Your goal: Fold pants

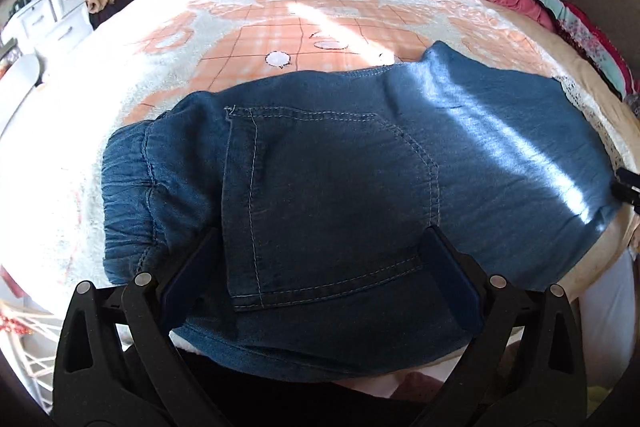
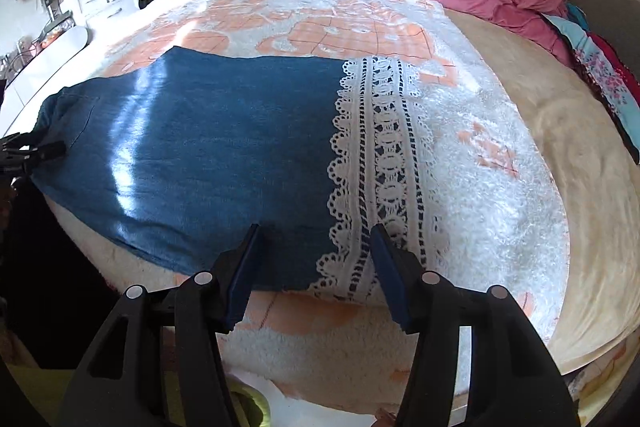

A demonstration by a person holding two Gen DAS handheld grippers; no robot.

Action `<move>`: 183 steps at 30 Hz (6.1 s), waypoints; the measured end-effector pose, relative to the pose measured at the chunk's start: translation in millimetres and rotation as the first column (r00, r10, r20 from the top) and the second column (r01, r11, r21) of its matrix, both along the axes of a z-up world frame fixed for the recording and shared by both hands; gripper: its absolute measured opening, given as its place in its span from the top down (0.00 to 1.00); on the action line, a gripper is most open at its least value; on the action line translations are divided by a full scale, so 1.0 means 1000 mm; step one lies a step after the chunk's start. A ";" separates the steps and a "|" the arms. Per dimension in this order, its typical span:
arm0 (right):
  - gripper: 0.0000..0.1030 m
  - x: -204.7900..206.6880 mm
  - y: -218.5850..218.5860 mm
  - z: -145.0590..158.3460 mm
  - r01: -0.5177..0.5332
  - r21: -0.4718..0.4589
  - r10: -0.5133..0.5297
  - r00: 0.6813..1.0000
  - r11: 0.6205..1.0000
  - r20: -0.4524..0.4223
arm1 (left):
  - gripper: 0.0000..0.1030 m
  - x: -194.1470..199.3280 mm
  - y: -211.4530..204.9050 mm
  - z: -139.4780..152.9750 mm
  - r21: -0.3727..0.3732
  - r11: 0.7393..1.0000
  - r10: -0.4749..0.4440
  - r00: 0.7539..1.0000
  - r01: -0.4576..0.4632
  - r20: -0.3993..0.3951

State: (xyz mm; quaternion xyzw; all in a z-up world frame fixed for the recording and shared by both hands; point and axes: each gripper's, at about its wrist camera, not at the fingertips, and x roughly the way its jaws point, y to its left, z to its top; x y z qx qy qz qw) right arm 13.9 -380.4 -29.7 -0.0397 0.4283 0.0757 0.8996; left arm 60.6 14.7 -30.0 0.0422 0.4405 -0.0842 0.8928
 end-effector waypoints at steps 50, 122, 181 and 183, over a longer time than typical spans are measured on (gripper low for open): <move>0.12 -0.047 -0.017 0.065 0.056 0.084 -0.073 0.974 0.995 0.216 | 0.09 -0.051 -0.096 0.061 -0.008 0.987 -0.159 0.983 0.160 0.090; 0.67 0.007 -0.036 -0.004 0.065 0.395 -0.096 0.994 0.916 0.057 | 0.89 0.153 -0.313 -0.008 -0.249 0.754 -0.649 0.748 0.608 -0.138; 0.65 -0.043 0.257 -0.020 -0.447 -0.310 0.513 0.840 0.839 0.176 | 0.74 0.140 -0.041 -0.013 -0.583 0.813 -0.144 0.969 0.002 -0.198; 0.77 -0.041 0.248 -0.016 -0.445 -0.275 0.498 0.850 0.853 0.169 | 0.81 0.141 -0.044 -0.013 -0.566 0.825 -0.143 0.970 0.008 -0.195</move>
